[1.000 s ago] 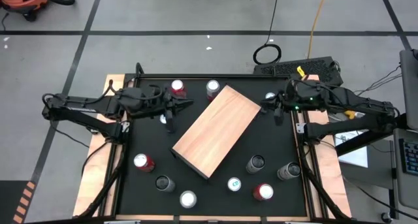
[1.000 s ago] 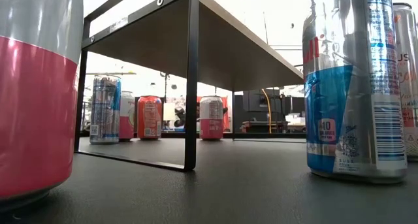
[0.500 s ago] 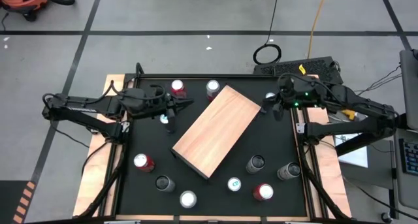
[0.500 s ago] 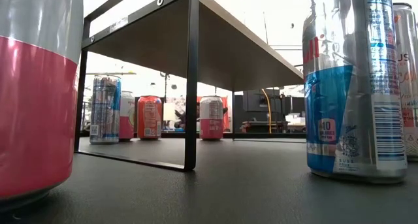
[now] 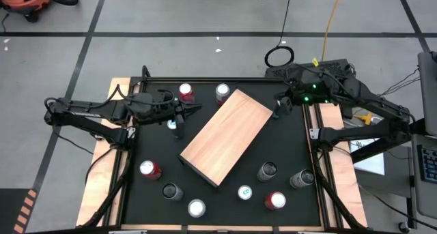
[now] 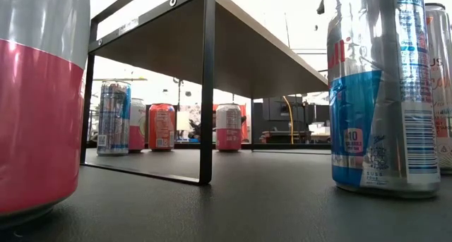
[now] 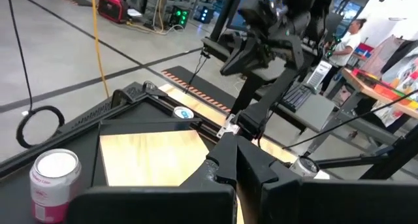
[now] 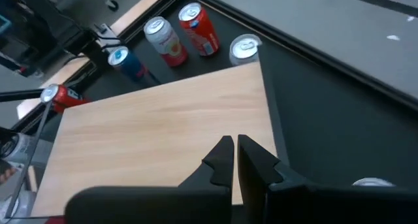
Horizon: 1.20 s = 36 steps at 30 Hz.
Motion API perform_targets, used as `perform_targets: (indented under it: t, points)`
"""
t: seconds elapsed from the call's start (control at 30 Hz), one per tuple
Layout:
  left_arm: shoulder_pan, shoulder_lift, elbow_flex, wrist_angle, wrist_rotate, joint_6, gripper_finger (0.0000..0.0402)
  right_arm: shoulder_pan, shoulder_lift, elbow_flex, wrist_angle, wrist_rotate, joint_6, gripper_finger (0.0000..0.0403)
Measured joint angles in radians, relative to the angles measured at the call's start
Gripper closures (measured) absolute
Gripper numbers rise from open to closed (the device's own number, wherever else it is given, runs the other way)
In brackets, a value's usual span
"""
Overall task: Place canned beverage on shelf
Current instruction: Put the top blue soda can on the shelf
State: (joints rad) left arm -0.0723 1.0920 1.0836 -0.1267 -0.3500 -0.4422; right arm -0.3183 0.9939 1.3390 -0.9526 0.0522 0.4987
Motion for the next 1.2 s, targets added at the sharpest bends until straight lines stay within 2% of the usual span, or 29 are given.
perform_targets:
  t: [0.17, 0.37, 0.7, 0.93, 1.2]
  points:
    - [0.0, 0.0, 0.0, -0.052, 0.0, 0.004, 0.0402, -0.026, 0.098, 0.126, -0.095, 0.001, -0.038, 0.0403]
    - [0.0, 0.0, 0.0, -0.107, 0.007, 0.004, 0.0402, -0.049, 0.156, 0.201, -0.226, -0.002, -0.036, 0.0403]
    - [0.0, 0.0, 0.0, -0.185, 0.065, 0.003, 0.0402, -0.049, 0.165, 0.299, -0.56, -0.003, 0.233, 0.0403]
    - [0.0, 0.0, 0.0, -0.235, 0.079, -0.019, 0.0402, -0.049, 0.169, 0.305, -0.578, -0.028, 0.327, 0.0399]
    - [0.0, 0.0, 0.0, -0.236, 0.087, -0.025, 0.0402, -0.049, 0.209, 0.305, -0.579, -0.002, 0.386, 0.036]
